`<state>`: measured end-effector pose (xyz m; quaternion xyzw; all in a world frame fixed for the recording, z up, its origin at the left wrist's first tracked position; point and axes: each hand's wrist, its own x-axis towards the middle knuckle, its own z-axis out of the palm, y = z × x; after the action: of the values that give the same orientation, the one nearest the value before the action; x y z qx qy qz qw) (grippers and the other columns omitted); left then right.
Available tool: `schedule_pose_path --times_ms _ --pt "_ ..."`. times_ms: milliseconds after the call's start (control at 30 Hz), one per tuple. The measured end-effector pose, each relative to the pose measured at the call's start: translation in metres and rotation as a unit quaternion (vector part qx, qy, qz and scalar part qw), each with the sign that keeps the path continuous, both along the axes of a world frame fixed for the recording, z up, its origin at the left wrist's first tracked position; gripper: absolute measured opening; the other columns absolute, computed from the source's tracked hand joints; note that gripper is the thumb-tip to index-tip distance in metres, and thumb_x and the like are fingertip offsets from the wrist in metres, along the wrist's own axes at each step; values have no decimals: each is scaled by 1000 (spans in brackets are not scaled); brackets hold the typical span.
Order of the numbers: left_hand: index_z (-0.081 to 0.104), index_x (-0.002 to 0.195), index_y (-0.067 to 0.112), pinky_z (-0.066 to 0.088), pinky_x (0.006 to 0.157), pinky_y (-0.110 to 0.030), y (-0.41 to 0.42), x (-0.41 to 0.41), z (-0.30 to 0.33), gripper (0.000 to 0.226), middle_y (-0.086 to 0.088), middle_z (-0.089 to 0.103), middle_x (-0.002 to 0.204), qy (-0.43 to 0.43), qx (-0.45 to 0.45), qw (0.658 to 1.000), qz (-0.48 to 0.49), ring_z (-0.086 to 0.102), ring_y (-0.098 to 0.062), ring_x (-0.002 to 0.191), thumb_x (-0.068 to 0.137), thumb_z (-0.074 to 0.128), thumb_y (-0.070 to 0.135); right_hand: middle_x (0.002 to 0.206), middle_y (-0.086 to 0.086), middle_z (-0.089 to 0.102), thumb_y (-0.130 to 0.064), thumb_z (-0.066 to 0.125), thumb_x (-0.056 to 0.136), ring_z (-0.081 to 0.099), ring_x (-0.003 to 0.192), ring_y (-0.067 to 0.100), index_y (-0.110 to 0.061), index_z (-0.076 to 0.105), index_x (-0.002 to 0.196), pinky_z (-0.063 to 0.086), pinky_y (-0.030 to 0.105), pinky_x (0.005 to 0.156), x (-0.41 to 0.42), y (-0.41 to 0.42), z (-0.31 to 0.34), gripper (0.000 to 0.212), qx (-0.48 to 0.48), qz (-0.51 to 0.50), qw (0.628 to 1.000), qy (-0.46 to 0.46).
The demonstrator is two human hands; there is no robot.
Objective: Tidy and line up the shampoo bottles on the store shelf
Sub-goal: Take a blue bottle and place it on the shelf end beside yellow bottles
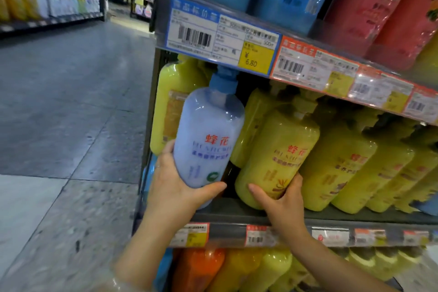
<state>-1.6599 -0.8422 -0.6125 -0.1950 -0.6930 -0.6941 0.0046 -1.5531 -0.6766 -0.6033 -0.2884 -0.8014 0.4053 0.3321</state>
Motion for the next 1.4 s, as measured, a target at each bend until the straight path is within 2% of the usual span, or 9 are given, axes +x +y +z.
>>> schedule_pose_path --times_ms 367,567,867,1000,1067,1200,1267,1333,1400 --pt "29 125 42 51 87 -45 -6 3 3 112 11 54 117 -10 -20 999 -26 55 -13 109 28 83 59 101 -21 49 -12 82 62 51 92 -6 -17 36 119 41 11 75 1 9 0 73 -20 45 998 26" --pt "26 125 48 51 89 -41 -7 4 4 110 14 51 121 -12 -14 999 -40 53 -9 112 32 84 57 110 -6 49 -8 81 62 47 107 14 -20 33 122 40 31 91 1 15 0 77 -45 54 997 8" --pt "24 119 63 48 93 -35 -8 6 7 107 22 46 125 -36 -26 998 -34 49 2 116 33 85 52 120 9 53 -6 85 43 50 113 26 -10 36 126 37 44 104 -3 23 -6 97 -104 51 993 -5" --pt "28 120 57 45 86 -10 -11 5 8 105 40 44 121 -48 -21 997 -52 47 15 112 33 86 46 124 14 55 -24 91 31 51 115 24 -1 37 133 41 30 99 -3 26 -8 118 -81 67 994 -31" --pt "31 120 51 42 81 -4 -13 1 9 103 46 42 119 -47 -17 997 -63 47 17 111 33 86 44 125 13 55 -13 93 35 50 113 21 -1 35 135 40 28 99 -4 26 -8 117 -81 60 994 -43" --pt "29 125 46 41 86 -6 -12 -2 6 110 27 46 127 -46 -41 996 -71 46 14 114 31 86 49 119 9 52 10 85 44 49 114 25 -2 35 133 34 35 99 -5 19 -2 103 -87 39 994 -52" --pt "24 127 47 34 81 3 -12 -5 8 115 28 40 127 -45 -58 994 -76 40 23 110 30 85 52 113 6 54 -10 91 38 51 109 24 -6 36 132 39 30 96 -5 18 -1 110 -100 39 994 -35" --pt "15 133 42 26 72 11 -12 -7 13 125 30 33 123 -54 -105 989 -91 37 27 100 26 78 60 107 2 58 -53 89 21 56 101 16 -11 40 127 47 16 87 -3 14 1 124 -86 45 995 -20" --pt "8 131 45 23 70 13 -12 -8 13 127 28 28 122 -66 -136 983 -104 36 21 96 21 67 66 104 -4 59 -63 85 16 57 95 3 -15 43 119 48 13 83 -3 10 6 121 -70 28 997 -20"
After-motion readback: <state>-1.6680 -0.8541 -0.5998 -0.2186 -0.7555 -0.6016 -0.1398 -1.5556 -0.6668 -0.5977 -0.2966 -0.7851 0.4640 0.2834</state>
